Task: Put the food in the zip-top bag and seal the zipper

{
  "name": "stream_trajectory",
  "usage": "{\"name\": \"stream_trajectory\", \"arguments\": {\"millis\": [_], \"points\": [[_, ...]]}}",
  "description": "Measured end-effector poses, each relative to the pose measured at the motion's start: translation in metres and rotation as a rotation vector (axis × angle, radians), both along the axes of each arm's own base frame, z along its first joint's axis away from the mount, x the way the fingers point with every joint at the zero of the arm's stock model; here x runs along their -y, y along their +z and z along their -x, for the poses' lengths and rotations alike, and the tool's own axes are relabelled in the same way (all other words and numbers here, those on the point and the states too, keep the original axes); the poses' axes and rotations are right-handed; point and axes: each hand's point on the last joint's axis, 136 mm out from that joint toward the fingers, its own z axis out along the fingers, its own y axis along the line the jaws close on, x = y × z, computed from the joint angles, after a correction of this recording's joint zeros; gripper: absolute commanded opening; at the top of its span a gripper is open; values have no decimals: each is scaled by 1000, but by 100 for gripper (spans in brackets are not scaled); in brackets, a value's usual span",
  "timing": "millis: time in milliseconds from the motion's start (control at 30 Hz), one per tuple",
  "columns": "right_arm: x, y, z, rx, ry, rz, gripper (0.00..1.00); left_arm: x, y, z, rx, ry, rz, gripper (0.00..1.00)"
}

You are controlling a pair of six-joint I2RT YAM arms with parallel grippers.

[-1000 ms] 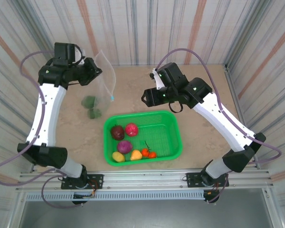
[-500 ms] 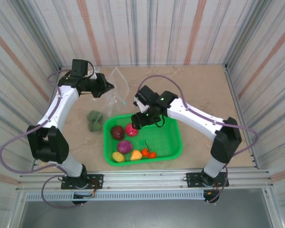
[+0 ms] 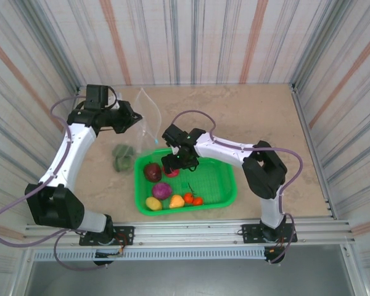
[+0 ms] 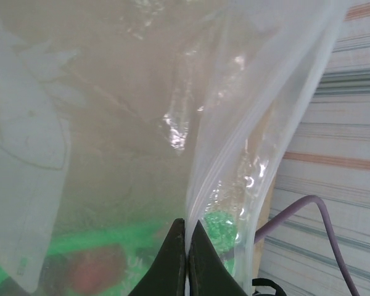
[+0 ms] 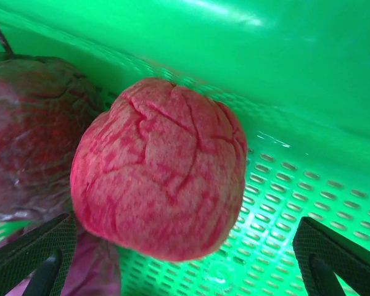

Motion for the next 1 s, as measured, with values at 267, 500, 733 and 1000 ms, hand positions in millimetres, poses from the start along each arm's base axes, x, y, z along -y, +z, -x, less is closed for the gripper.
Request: {"name": "stream_trajectory", "arguments": {"millis": [267,500,733,1000], "points": [[-12,-6,-8,84,-24,20,88,-2,-24,8,-58,5,-14,0],[-16,-4,-18,162,-52,26,74,1,-25,11,-56,-7,-16,0],[-12,-13,-14,158,-58,23,86,2,-24,11,-53,-10,-13,0],[0,-27,-7,138,-51,66,69,5,-22,11,-43,-21,-5,0]]}}
